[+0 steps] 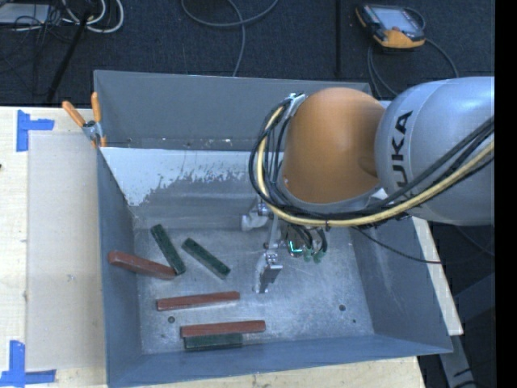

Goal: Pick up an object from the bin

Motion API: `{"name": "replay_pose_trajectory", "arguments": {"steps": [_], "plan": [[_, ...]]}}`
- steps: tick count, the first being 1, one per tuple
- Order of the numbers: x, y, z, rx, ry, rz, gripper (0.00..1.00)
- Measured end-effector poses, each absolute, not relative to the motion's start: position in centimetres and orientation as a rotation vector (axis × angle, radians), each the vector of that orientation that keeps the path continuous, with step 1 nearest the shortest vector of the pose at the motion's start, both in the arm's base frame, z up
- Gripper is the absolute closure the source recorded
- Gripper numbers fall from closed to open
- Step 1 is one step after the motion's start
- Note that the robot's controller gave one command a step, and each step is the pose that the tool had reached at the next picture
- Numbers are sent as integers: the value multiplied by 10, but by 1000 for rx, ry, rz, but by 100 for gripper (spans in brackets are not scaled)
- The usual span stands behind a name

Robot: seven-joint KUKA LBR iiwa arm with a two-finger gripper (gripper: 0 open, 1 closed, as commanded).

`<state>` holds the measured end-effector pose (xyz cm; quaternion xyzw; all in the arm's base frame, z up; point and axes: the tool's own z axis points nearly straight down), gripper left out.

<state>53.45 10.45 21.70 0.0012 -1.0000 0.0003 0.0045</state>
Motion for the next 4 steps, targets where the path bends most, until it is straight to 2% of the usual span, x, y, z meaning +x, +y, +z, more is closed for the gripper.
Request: {"name": "replay_pose_trajectory", "arguments": {"steps": [1, 2, 3, 4], "plan": [[536, 104, 221, 0, -3140, 0, 0], [540, 106, 184, 25, -3150, -2, 0], [610, 142, 84, -12, -3159, -7, 100], [611, 141, 83, -16, -3167, -11, 0]]}}
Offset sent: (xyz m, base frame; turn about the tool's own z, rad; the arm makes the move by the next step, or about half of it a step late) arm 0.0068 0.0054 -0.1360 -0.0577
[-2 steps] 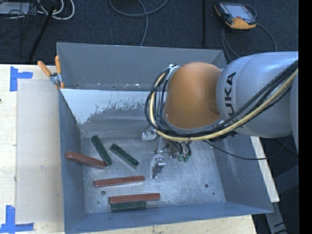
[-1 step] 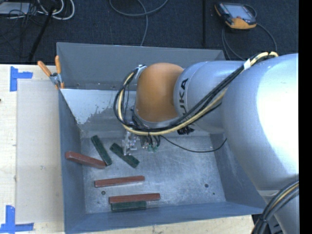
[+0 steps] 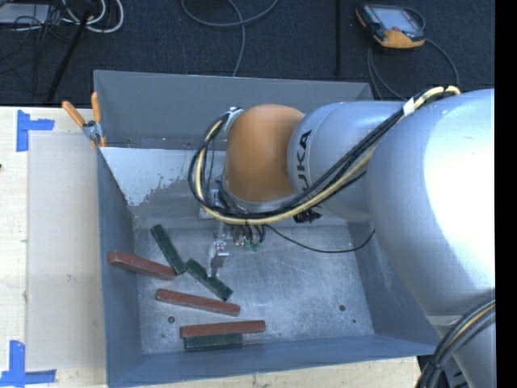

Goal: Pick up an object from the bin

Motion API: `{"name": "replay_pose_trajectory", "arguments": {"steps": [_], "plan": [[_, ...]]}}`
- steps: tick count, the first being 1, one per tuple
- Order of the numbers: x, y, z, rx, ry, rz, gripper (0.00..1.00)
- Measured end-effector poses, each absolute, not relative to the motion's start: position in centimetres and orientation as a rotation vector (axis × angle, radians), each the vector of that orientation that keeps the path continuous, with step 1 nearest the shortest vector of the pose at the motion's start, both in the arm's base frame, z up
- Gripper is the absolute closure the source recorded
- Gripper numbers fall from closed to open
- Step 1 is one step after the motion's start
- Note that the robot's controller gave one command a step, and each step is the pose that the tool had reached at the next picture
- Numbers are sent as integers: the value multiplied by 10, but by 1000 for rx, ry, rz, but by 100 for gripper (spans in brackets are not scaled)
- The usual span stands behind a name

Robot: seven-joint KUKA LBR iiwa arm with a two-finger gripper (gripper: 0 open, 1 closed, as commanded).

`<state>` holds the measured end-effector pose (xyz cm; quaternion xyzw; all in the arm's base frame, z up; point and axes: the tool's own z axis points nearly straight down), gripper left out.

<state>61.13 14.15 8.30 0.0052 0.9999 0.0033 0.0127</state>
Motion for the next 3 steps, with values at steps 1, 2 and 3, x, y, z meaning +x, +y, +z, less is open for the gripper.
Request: {"name": "replay_pose_trajectory", "arguments": {"steps": [1, 2, 3], "plan": [[611, 141, 82, 18, 3119, 10, 0], [553, 194, 81, 150, 3138, 3, 100], [556, 194, 77, 155, 3115, 14, 0]]}}
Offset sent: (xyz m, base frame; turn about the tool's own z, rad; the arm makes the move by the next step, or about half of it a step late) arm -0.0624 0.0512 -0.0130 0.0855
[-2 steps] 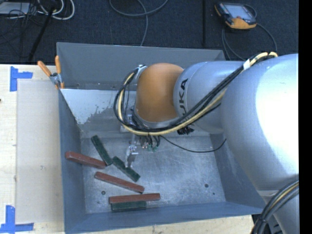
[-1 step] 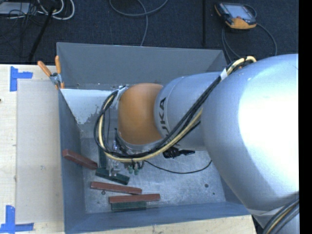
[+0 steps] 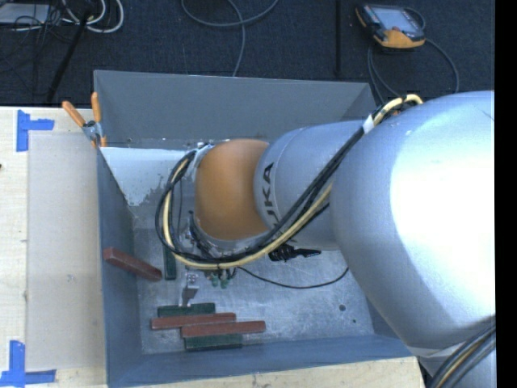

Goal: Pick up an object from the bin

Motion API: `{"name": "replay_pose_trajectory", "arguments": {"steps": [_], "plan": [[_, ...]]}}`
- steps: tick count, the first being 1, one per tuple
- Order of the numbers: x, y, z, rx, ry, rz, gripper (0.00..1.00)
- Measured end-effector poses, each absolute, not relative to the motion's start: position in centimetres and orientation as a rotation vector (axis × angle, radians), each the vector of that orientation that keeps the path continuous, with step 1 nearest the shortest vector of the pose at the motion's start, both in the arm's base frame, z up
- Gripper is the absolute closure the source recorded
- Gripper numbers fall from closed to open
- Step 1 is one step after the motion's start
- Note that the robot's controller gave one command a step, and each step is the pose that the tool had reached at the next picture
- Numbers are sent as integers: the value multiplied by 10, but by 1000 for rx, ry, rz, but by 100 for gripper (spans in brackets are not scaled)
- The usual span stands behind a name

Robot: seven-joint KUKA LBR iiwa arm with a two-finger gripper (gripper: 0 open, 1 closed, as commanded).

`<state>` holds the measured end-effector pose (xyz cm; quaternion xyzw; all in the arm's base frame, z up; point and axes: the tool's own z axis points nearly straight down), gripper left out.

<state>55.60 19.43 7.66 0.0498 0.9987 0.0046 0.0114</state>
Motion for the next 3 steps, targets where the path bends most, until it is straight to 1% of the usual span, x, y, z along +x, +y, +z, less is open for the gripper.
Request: {"name": "replay_pose_trajectory", "arguments": {"steps": [1, 2, 3], "plan": [[556, 194, 77, 157, 3115, 15, 0], [566, 221, 88, 43, 3140, -2, 0], [595, 240, 85, 84, 3126, 20, 100]]}}
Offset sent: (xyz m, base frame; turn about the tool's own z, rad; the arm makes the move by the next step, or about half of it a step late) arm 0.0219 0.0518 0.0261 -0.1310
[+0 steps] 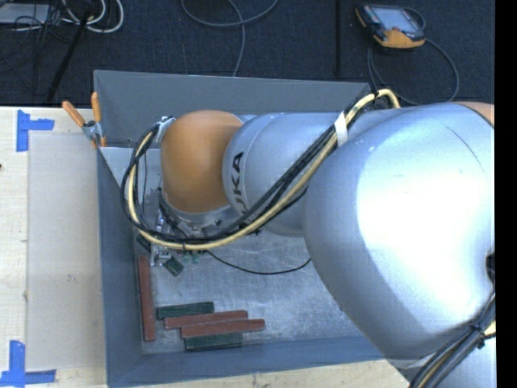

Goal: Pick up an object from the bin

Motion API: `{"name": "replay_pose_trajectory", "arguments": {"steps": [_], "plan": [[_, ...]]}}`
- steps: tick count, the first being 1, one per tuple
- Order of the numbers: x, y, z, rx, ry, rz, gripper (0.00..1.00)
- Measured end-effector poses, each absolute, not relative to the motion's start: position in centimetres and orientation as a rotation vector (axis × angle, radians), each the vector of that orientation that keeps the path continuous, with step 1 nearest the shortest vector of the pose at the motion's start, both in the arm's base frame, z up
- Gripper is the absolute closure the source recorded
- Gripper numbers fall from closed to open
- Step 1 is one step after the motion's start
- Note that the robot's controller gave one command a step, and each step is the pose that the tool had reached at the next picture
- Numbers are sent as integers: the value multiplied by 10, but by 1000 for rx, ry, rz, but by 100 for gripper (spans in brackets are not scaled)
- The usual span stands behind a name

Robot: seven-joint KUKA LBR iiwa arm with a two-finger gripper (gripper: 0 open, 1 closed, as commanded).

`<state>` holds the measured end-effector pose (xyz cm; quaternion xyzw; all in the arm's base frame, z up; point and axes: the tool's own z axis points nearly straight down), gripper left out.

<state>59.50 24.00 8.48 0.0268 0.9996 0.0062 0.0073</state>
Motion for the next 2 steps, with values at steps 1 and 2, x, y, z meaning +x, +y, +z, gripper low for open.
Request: {"name": "replay_pose_trajectory", "arguments": {"steps": [1, 2], "plan": [[595, 240, 85, 84, 3126, 20, 100], [586, 221, 121, 78, 3137, 1, 100]]}}
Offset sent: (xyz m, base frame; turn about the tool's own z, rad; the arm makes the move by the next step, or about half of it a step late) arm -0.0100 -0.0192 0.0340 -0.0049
